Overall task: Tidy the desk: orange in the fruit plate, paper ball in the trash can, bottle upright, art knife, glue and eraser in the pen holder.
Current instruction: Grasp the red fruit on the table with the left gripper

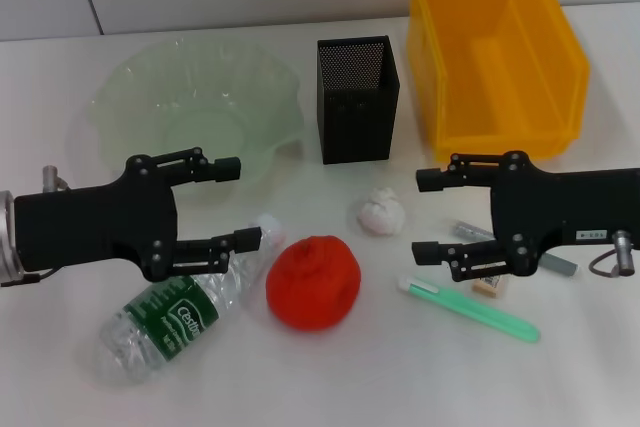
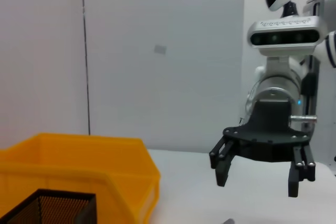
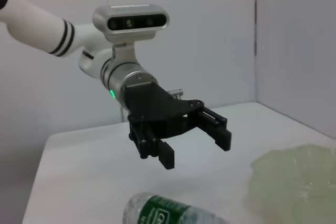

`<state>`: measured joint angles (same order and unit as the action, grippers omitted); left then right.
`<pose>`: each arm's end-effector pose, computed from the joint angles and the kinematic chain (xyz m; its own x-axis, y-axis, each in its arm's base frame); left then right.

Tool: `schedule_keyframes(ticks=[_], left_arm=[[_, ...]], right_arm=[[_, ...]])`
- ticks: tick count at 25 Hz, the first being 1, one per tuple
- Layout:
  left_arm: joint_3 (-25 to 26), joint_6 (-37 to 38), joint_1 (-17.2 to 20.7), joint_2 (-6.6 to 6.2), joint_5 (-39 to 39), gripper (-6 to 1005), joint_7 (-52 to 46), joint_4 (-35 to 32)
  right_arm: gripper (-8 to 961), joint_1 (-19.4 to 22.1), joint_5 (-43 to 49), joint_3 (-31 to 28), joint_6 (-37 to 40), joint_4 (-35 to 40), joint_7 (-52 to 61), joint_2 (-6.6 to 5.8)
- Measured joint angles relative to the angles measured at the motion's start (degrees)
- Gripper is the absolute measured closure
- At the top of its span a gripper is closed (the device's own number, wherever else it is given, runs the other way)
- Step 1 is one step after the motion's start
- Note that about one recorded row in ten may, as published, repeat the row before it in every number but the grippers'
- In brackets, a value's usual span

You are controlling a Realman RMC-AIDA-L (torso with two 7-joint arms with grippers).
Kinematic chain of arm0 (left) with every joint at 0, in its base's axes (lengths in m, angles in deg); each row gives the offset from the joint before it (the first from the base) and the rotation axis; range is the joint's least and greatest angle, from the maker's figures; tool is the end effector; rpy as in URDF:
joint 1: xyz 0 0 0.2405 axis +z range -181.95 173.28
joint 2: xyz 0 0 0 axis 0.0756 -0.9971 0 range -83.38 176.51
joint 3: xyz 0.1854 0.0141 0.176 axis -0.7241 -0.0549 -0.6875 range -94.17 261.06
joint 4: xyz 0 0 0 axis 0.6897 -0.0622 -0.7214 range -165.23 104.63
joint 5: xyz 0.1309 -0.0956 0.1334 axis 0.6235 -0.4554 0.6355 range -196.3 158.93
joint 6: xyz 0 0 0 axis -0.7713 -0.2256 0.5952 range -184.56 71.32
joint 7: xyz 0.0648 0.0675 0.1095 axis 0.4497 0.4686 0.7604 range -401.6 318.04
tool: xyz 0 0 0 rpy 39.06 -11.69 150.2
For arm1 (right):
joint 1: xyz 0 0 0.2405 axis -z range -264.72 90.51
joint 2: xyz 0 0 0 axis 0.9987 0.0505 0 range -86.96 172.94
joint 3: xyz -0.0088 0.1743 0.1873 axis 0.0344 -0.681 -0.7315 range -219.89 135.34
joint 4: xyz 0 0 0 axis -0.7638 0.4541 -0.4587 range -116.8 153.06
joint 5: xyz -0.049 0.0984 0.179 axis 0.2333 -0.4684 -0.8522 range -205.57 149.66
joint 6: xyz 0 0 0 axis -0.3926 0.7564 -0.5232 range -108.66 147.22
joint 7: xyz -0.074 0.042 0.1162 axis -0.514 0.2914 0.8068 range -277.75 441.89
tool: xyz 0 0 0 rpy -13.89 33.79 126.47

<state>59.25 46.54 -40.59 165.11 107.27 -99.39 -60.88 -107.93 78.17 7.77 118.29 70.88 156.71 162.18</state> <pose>-0.2420 0.3157 -0.0002 0.8252 0.0395 0.5635 0.1337 -0.9829 -0.1269 0.2507 0.2920 0.0237 0.8628 -0.1232 -0.4904 -0.2240 -0.9626 -0.1522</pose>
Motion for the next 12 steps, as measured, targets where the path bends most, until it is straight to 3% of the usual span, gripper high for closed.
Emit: schedule_keyframes(ticks=[12], left_arm=[[-1.0, -5.4, -0.7, 0.21, -0.3, 262, 1.1, 4.3]], right_arm=[[147, 1.3, 2.3, -4.6, 0.4, 0.2, 0.6, -0.09]])
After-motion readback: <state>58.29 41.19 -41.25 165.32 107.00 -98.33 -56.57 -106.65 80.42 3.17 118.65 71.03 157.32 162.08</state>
